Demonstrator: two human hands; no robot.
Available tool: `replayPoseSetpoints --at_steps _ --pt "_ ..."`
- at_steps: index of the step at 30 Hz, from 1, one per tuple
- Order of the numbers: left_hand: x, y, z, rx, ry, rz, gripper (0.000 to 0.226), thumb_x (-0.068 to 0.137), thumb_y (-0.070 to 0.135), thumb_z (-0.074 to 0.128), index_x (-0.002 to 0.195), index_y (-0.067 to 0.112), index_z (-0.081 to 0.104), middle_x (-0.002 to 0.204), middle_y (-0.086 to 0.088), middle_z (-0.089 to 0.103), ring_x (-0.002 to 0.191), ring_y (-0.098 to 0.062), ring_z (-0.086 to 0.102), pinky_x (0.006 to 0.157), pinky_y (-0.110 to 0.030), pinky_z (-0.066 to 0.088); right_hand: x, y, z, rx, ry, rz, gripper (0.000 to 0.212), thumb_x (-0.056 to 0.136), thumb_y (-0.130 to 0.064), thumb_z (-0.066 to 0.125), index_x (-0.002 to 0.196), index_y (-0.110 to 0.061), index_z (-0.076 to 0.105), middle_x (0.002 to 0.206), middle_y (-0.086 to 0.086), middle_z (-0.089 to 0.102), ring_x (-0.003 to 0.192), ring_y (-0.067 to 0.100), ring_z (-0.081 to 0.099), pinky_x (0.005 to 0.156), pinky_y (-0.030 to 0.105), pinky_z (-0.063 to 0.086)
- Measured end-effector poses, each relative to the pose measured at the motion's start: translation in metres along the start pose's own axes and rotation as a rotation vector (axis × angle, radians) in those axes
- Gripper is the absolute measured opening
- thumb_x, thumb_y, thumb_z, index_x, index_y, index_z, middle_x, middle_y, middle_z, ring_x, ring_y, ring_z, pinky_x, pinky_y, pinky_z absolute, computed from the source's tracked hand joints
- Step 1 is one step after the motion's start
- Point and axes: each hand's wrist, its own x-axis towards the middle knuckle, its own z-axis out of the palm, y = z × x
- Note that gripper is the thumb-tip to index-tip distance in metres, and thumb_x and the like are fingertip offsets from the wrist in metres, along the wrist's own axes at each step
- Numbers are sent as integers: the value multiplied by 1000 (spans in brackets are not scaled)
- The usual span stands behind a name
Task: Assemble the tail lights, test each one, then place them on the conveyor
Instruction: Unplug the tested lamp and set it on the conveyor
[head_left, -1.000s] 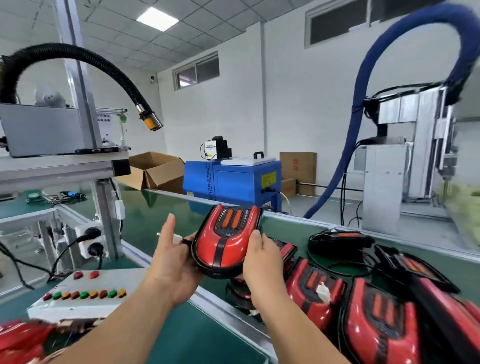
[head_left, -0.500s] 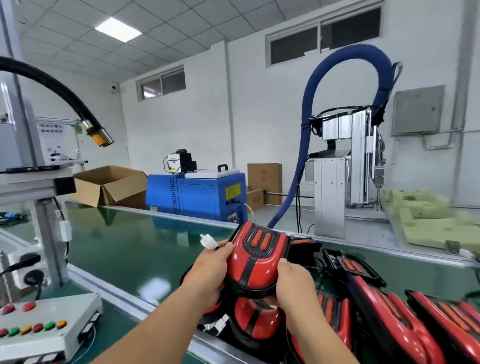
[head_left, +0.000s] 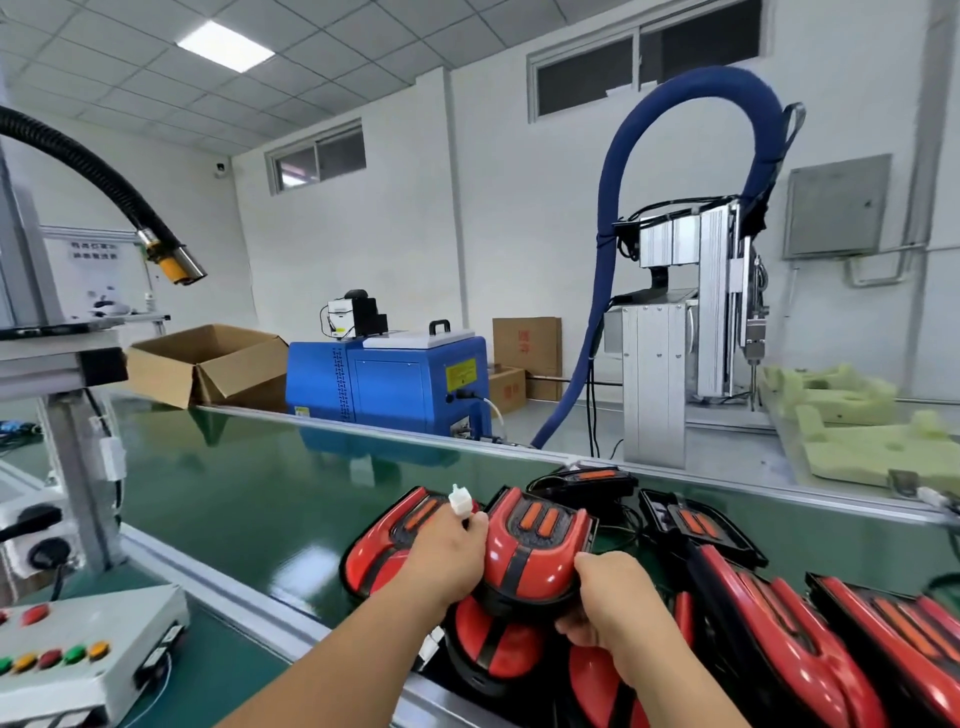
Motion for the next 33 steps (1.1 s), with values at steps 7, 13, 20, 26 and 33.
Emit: replayPoseSetpoints --at_steps 7,13,20,26,33 --pt "4 7 -3 416 132 103 24 100 26 40 101 10 58 106 -10 64 84 -21 51 73 -24 37 -5 -6 -5 -144 -5 7 13 85 -1 41 83 4 52 60 22 58 41 27 53 37 21 40" --pt "5 -1 -5 516 187 107 15 96 23 48 83 18 53 104 -8 67 78 -19 48 69 -25 36 -11 0 0 -288 -11 -144 17 73 -6 39 84 -12 51 65 15 64 40 26 58 43 27 43" --pt "5 -7 -2 343 233 159 35 90 28 62 116 17 41 92 -3 63 83 -23 58 70 -29 41 -15 0 0 -450 14 -247 15 75 -8 43 81 -13 55 73 2 67 66 24 67 61 33 58" --pt "1 -8 -21 79 311 156 87 78 35 72 145 20 19 133 -11 48 111 -25 47 91 -36 40 -19 0 -1 -447 45 -284 19 81 -8 46 84 -19 61 80 2 66 75 26 65 75 37 56" --pt "-8 -7 -60 110 403 166 59 86 21 58 140 19 34 140 -7 33 120 -30 44 101 -40 39 -35 -28 22 -552 196 -456 56 93 -20 44 148 -20 37 138 5 55 116 27 57 92 35 48"
